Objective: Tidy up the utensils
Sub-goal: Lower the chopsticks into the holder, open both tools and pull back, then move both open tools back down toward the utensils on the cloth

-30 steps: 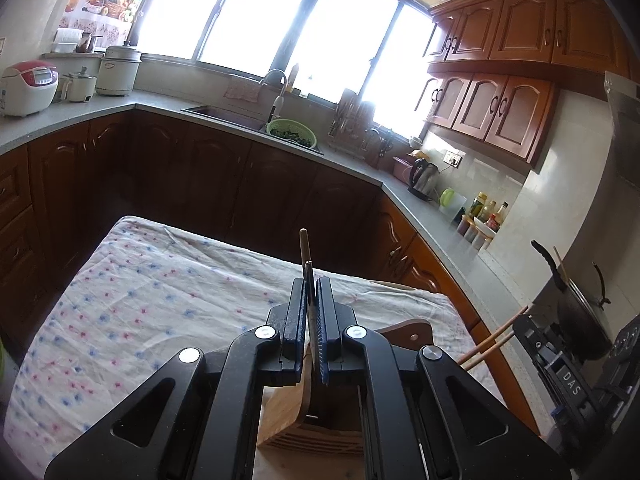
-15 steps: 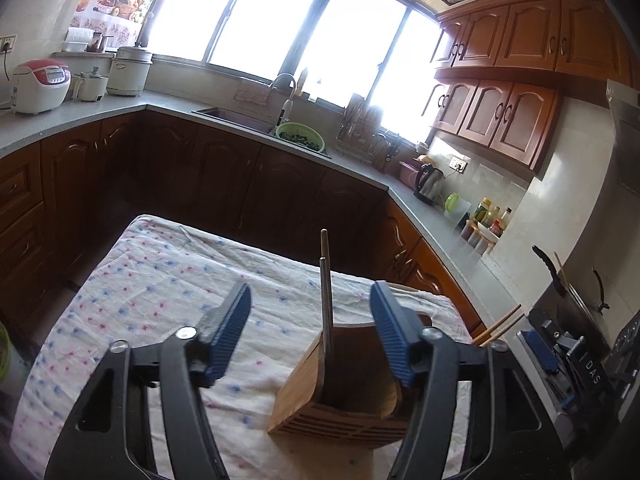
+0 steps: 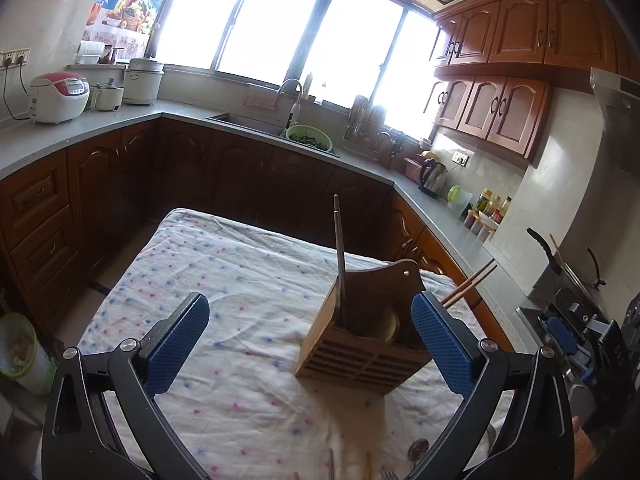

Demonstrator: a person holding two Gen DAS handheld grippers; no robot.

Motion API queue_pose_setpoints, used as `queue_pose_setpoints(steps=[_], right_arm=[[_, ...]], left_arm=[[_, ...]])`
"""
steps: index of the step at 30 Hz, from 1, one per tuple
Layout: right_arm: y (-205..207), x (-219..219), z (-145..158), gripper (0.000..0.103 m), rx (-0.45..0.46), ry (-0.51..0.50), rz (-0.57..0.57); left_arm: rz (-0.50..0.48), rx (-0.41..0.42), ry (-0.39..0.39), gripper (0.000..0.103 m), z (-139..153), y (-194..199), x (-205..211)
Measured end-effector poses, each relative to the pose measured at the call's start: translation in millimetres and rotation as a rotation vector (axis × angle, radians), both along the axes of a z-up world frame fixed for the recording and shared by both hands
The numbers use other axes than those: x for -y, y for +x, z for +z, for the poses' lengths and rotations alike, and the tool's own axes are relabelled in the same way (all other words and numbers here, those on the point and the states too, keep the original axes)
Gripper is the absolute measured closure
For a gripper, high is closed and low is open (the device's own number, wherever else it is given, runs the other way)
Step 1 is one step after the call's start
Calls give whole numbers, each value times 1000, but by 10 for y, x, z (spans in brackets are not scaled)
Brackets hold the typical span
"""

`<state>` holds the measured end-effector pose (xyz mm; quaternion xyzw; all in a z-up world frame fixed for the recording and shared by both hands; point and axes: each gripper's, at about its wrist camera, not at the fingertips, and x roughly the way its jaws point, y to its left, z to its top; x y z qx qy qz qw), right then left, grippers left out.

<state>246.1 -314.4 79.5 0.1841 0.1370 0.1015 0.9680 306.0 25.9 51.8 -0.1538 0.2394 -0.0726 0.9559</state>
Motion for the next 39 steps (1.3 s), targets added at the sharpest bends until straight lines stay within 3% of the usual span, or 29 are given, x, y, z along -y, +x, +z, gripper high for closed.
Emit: queue_pose_setpoints(steps=[13, 20, 27, 39], right_arm=[[-714, 34, -131, 0, -32, -64, 25], [-1028, 73, -152, 0, -29, -91, 17], [-1290, 101, -244, 0, -18, -74, 15], [-1452, 26, -502, 0, -85, -100, 38]], left_arm=[[-43, 36, 37, 0, -3, -846, 35], [-74, 10, -1, 0, -56, -1108, 23], [-58, -10, 33, 0, -239, -1381, 47], [-24, -52, 24, 0, -388, -1574, -59]])
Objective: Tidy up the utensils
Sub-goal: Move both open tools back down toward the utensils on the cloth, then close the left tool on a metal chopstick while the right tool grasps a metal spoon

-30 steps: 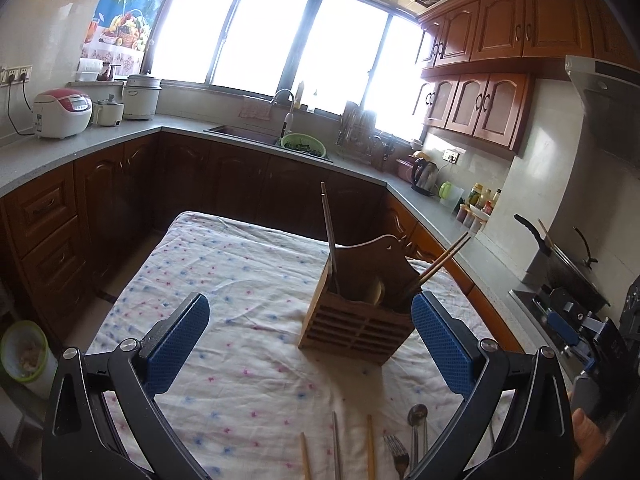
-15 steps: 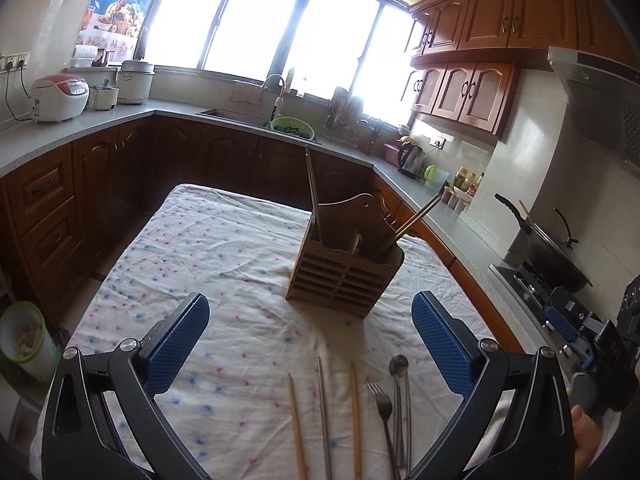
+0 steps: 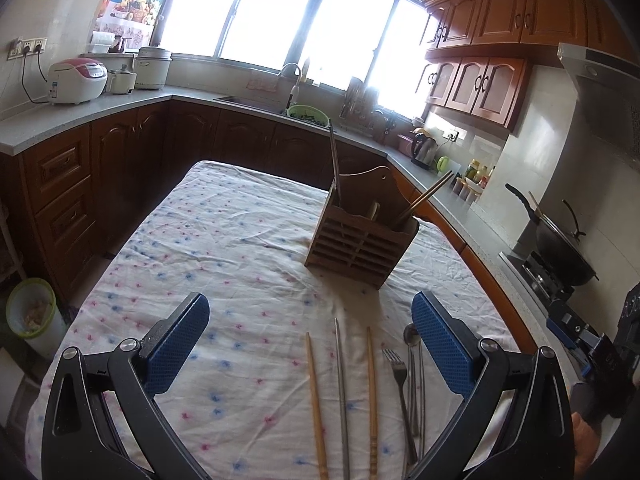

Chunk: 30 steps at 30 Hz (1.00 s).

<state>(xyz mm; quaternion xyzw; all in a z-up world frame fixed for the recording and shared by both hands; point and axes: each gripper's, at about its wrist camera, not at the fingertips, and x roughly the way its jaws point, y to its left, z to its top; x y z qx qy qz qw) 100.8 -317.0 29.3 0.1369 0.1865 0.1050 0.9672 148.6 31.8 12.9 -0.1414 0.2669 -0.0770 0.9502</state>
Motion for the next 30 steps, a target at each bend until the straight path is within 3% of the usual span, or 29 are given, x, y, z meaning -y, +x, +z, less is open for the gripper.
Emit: queue_pose_setpoints(steps=[9, 21, 25, 30], right_arm=[[28, -21, -38, 0, -22, -19, -13], [248, 19, -267, 2, -122, -28, -27], [351, -15, -361, 14, -172, -40, -16], [485, -65, -512, 34, -243, -49, -2]], left_arm=[[-7, -39, 86, 0, -22, 97, 92], [-72, -151, 152, 0, -333, 379, 247], [-113, -173, 175, 6, -408, 456, 372], [-161, -228, 174, 26, -552, 593, 489]])
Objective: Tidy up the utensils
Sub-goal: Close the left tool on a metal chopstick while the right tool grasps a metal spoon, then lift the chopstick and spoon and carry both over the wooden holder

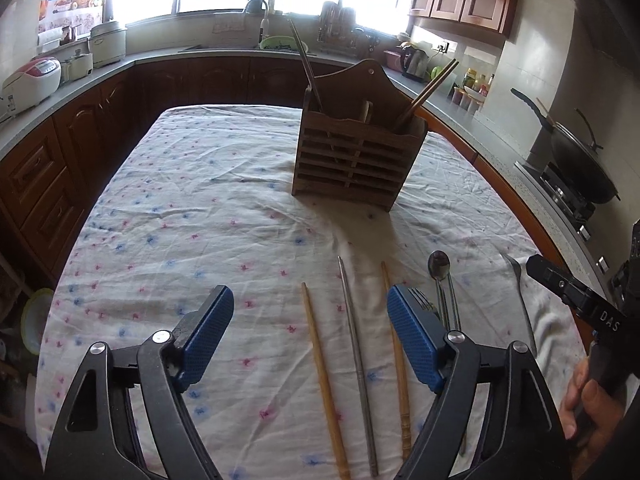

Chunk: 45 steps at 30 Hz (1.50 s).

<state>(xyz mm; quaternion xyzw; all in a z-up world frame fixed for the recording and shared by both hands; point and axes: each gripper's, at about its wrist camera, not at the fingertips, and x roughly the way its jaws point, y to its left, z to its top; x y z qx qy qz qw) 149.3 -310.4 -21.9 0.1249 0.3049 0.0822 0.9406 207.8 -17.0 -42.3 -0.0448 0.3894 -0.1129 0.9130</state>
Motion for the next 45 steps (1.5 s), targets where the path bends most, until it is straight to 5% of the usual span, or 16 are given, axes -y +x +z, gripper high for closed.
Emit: queue_pose_setpoints(steps=[8, 15, 21, 28, 39, 45], right_arm=[[240, -87, -234, 62, -120, -21, 17], [475, -150, -445, 75, -209, -35, 25], [648, -158, -605, 81, -267, -53, 5], [761, -193, -757, 90, -302, -86, 4], [820, -347, -769, 94, -272, -229, 17], [806, -209, -750, 99, -291, -120, 30]], left_arm=[[-63, -85, 39, 50, -199, 242, 211], [-137, -157, 37, 56, -323, 511, 456], [-160, -210, 46, 64, -450, 739, 571], [-197, -304, 79, 84, -697, 943, 701], [-211, -239, 176, 97, -734, 931, 879], [-198, -252, 78, 99, -671, 901, 758]])
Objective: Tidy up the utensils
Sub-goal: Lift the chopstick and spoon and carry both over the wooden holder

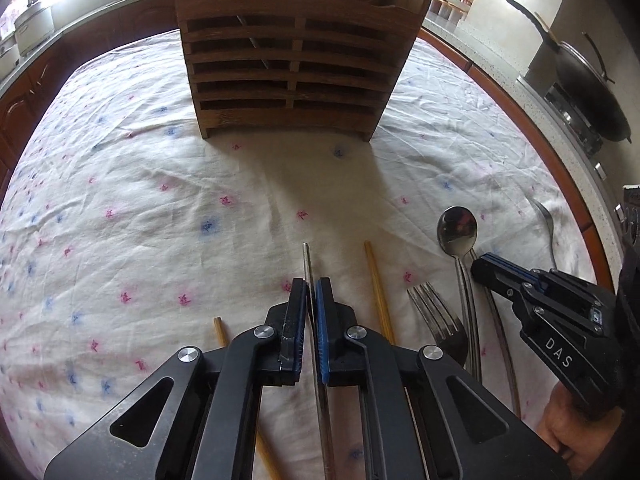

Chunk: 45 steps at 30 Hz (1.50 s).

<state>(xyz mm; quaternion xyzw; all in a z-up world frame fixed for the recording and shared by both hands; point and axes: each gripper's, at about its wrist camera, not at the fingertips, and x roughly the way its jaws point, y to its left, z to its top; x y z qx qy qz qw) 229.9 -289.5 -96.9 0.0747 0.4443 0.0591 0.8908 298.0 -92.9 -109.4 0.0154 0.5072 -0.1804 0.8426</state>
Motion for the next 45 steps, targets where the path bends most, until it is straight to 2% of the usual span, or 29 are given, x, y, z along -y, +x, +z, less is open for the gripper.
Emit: queue_pose_setpoints(steps=[4, 11, 16, 30, 45], right_arm=[[-77, 136, 58, 99, 1, 81, -11], [-269, 193, 445, 99, 94, 118, 5], [-386, 216, 722, 99, 161, 142, 18], [-712, 161, 1112, 99, 269, 130, 45], [-976, 133, 1420, 99, 367, 128, 65]], left_arm=[[7, 16, -71, 99, 169, -114, -114], [39, 77, -160, 99, 559, -336, -363], [48, 140, -196, 99, 827, -519, -443], [65, 239, -233, 99, 1193, -883, -587], [110, 327, -262, 99, 1425, -1145, -761]])
